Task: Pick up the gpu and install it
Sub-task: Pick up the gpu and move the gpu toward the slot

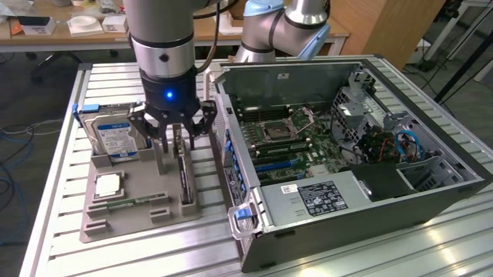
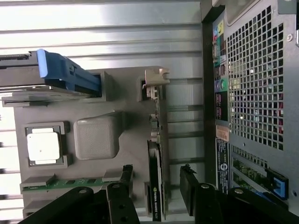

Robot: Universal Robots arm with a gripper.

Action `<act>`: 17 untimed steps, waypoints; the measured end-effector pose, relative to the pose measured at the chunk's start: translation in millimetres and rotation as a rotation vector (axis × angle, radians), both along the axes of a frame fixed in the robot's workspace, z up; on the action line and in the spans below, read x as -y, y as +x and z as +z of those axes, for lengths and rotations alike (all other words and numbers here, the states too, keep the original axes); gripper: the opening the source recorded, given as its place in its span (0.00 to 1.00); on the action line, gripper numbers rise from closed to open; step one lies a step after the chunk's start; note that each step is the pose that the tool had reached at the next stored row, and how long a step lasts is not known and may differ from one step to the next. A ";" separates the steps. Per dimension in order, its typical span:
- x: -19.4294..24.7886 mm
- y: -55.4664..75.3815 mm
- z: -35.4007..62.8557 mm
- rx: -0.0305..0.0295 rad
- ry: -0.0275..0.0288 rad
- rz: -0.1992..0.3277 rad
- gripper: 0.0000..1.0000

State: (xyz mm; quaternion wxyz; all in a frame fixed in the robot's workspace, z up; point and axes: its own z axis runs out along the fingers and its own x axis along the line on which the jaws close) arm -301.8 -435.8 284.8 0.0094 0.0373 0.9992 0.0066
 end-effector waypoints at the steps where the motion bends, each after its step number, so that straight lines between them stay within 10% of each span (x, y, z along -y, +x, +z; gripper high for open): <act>1: 0.1 0.0 -1.8 -0.0001 -0.0001 0.000 0.53; 17: 0.8 0.0 -18.3 -0.0001 -0.0004 0.000 0.53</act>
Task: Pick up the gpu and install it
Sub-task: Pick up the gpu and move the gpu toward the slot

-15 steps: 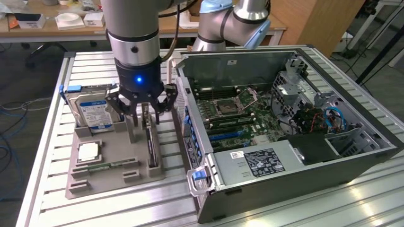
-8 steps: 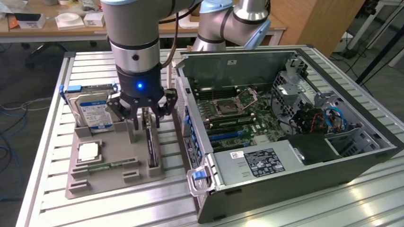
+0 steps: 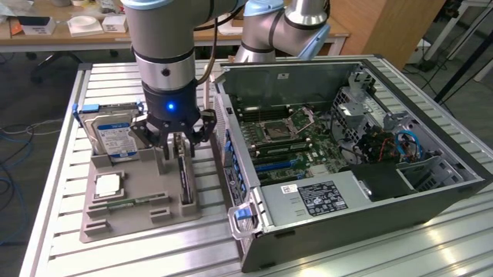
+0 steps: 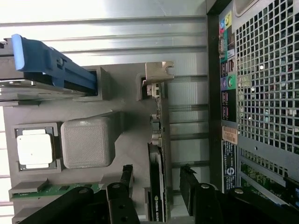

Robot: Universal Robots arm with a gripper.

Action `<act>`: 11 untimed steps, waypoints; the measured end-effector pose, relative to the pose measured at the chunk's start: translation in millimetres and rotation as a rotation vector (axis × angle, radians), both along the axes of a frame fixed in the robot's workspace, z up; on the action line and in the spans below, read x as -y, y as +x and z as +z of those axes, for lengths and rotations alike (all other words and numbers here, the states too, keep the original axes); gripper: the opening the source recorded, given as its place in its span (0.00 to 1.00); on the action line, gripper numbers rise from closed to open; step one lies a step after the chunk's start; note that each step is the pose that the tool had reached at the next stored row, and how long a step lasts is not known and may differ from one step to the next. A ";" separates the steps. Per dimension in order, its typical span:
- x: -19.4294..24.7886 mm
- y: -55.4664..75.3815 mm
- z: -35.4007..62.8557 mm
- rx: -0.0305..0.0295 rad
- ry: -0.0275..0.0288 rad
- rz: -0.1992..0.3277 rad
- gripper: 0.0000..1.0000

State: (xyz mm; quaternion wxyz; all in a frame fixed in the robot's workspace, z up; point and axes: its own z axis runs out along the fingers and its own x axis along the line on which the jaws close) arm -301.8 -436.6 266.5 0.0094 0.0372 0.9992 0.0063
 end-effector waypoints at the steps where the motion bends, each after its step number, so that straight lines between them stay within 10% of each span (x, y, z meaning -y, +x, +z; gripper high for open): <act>1: 0.0 0.0 -0.2 0.0000 0.0000 0.000 0.53; 11: 8.0 0.0 -11.1 0.0002 -0.0016 0.000 0.53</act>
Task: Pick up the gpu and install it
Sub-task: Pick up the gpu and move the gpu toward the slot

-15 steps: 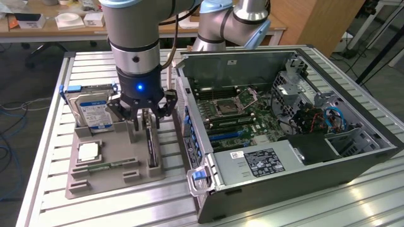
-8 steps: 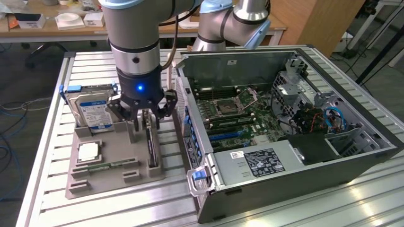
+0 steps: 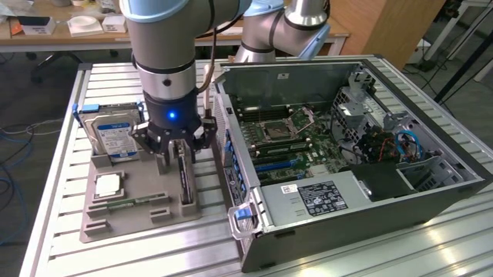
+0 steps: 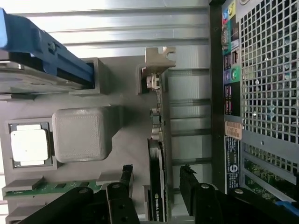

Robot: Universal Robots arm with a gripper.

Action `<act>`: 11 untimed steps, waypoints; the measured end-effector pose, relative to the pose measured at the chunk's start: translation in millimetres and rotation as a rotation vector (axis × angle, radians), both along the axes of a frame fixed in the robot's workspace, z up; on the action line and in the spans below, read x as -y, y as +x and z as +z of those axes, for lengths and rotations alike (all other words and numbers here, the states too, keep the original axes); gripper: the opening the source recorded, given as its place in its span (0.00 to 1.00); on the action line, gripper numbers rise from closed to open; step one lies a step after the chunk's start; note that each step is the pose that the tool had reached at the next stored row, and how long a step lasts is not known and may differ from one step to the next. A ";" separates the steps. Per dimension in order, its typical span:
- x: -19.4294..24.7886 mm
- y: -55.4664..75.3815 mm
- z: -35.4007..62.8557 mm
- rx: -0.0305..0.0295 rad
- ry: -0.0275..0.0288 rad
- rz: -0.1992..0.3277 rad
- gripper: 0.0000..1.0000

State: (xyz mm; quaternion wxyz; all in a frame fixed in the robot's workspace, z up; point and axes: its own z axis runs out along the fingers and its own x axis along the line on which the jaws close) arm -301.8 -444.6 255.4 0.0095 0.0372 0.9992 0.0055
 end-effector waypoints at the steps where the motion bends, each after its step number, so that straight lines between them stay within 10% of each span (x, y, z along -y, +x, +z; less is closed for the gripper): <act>1: 1.1 0.0 -1.5 -0.0001 -0.0004 0.000 0.53; 11: 4.5 0.0 -18.7 -0.0002 -0.0035 0.000 0.53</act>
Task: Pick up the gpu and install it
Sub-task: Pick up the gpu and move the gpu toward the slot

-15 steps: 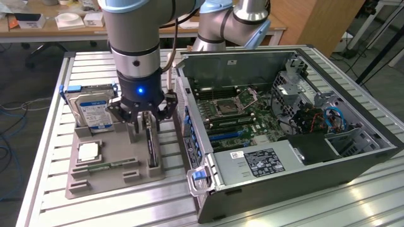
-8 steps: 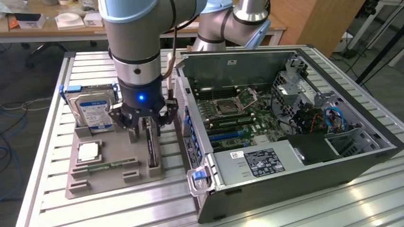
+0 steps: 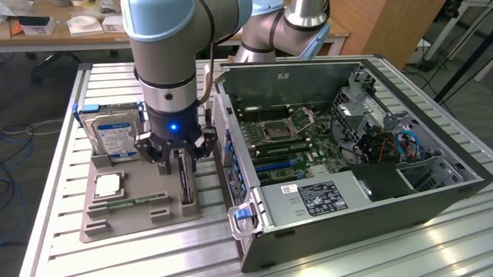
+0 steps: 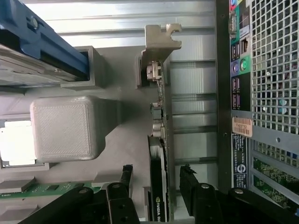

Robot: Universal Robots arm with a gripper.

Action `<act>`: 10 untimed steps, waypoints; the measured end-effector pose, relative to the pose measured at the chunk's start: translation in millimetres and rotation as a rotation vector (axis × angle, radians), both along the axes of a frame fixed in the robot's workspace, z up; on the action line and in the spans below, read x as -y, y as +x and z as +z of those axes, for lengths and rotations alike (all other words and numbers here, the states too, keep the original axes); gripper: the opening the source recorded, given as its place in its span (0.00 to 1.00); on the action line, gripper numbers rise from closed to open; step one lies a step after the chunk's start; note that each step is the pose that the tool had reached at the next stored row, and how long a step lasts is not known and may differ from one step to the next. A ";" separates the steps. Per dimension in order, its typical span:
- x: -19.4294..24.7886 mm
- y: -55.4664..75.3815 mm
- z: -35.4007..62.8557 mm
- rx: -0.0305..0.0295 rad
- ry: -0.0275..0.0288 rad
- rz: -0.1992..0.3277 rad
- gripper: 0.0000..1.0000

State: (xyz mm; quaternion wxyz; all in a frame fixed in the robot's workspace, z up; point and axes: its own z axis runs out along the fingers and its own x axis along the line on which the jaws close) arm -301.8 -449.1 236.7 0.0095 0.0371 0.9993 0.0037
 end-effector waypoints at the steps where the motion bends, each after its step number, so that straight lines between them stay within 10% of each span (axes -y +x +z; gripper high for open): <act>1: 0.0 0.0 -1.7 0.0001 -0.0003 0.000 0.53; 10: 0.0 0.0 -3.5 0.0000 -0.0016 0.000 0.53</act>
